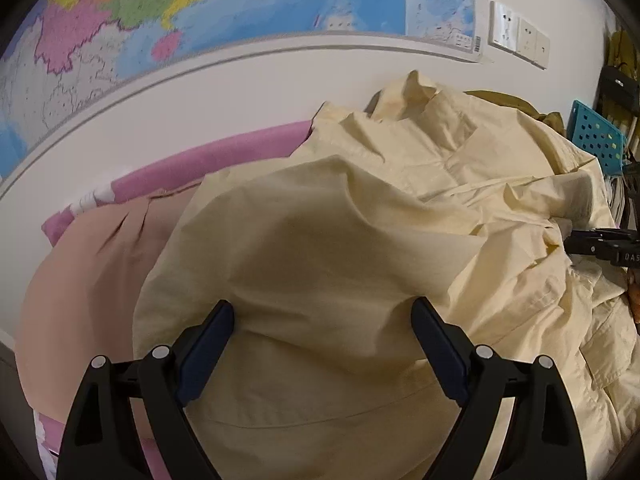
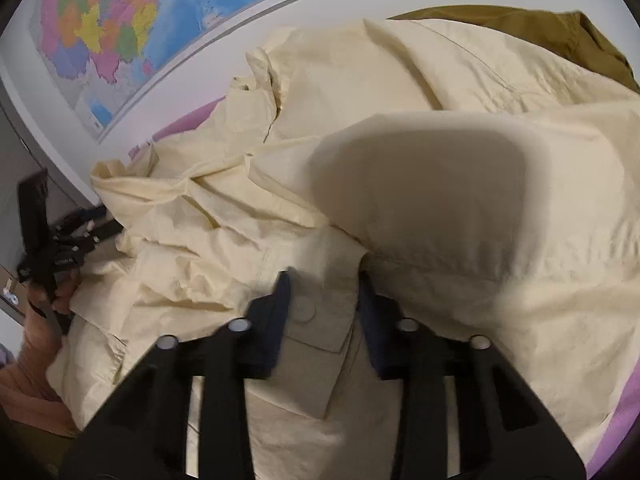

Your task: Fold large clothes

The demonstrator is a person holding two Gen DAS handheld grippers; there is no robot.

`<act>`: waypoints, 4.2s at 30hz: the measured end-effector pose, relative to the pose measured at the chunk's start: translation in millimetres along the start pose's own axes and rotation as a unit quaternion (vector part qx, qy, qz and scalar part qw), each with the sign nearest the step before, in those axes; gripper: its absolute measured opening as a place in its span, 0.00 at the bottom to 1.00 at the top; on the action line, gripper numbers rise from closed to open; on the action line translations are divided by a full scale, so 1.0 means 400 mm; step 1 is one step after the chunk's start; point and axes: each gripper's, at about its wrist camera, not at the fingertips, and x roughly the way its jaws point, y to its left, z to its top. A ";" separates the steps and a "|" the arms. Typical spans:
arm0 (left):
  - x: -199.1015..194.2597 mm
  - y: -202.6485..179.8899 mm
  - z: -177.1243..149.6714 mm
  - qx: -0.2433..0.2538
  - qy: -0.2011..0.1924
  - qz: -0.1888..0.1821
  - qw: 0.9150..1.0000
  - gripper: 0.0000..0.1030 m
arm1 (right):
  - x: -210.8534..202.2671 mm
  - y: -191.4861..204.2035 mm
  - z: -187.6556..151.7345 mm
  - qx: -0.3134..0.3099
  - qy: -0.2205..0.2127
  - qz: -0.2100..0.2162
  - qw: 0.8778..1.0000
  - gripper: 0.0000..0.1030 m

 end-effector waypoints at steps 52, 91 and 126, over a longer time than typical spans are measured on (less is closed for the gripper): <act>-0.149 -0.046 -0.073 0.027 -0.025 0.020 0.999 0.84 | -0.094 0.212 -0.027 -0.180 -0.011 -0.016 0.983 0.31; -0.229 -0.108 -0.177 0.045 -0.034 0.077 0.995 0.84 | -0.222 0.177 -0.101 -0.084 -0.043 0.016 0.995 0.55; -0.269 -0.012 -0.462 -0.142 0.017 -0.268 0.953 0.93 | -0.433 -0.082 -0.476 0.100 -0.071 0.064 0.990 0.89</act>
